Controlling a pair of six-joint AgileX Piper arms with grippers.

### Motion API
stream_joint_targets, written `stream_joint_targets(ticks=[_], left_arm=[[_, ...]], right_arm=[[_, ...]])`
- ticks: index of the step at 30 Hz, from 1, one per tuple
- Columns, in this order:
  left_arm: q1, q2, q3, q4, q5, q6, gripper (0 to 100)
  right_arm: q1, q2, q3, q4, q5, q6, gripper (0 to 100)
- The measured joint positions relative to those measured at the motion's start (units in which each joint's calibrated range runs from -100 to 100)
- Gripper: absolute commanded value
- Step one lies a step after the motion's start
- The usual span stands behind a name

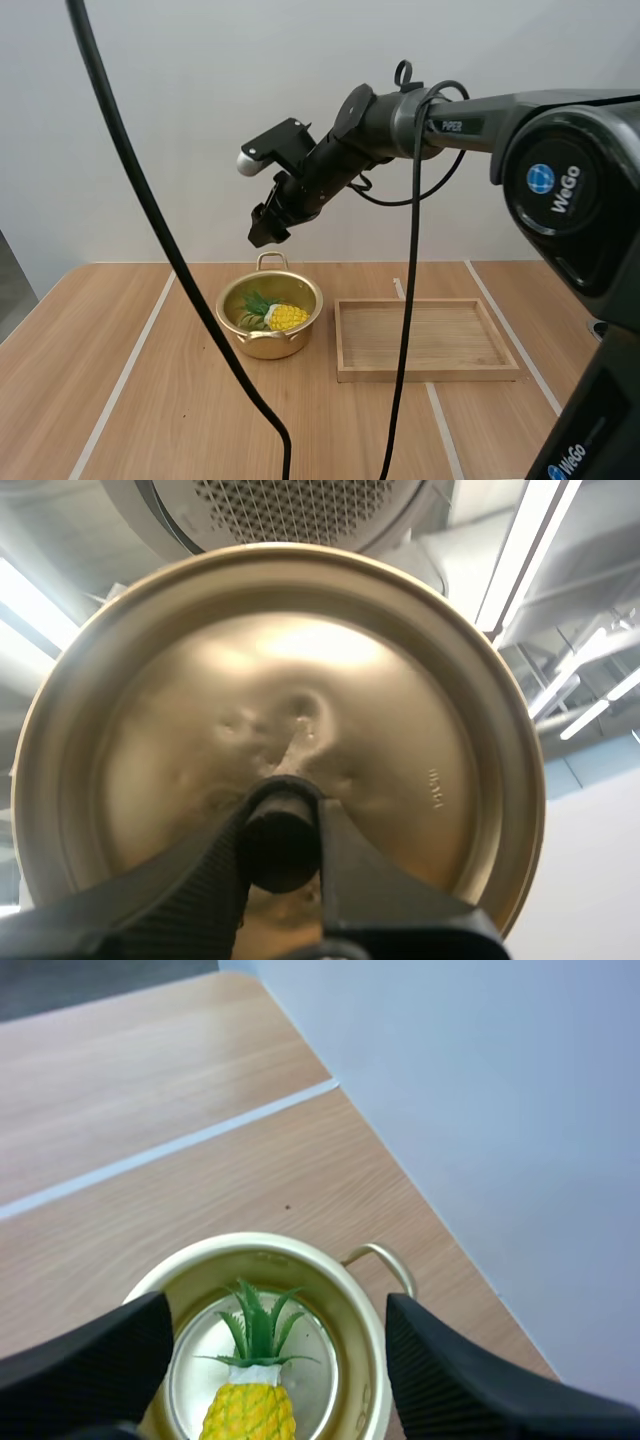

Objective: Open the pot, put the pineapple inside, and close it

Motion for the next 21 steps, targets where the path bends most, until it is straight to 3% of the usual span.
stream_joint_targets(ticks=[12,21], left_arm=[[0.0,1.8,5.7,0.1,16.6,-1.4,0],[0.0,-0.9,24.3,0.2,16.2,-2.5,0]], right_arm=[[-6.4,-21.5,0.0,0.4,-8.0,6.3,100],[-10.7,-32.8,-0.2,-2.3,-8.1,8.4,100]])
